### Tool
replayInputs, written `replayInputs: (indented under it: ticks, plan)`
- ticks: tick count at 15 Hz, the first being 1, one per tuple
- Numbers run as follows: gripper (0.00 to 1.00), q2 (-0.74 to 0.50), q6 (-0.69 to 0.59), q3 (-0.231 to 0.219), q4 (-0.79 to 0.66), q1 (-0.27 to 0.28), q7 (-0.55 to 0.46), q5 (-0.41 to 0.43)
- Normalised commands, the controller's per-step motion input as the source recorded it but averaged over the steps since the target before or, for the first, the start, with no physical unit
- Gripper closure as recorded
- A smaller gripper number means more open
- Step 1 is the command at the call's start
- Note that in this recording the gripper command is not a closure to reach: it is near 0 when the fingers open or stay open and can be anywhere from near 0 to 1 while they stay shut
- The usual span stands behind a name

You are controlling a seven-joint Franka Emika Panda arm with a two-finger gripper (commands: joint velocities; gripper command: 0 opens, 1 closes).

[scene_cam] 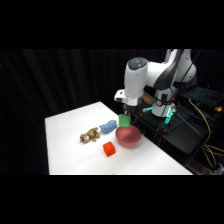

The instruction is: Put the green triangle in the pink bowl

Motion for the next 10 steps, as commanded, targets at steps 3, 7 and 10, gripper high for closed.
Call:
replayInputs:
  ticks: [3,7,10]
  plan:
    - [0.0,-0.36,-0.07,0.044,-0.21,-0.024,0.01,0.027]
    - [0.0,-0.46,-0.08,0.069,-0.29,-0.027,0.0,0.064]
    - [0.0,-0.41,-0.07,0.111,-0.26,-0.04,0.04,0.075]
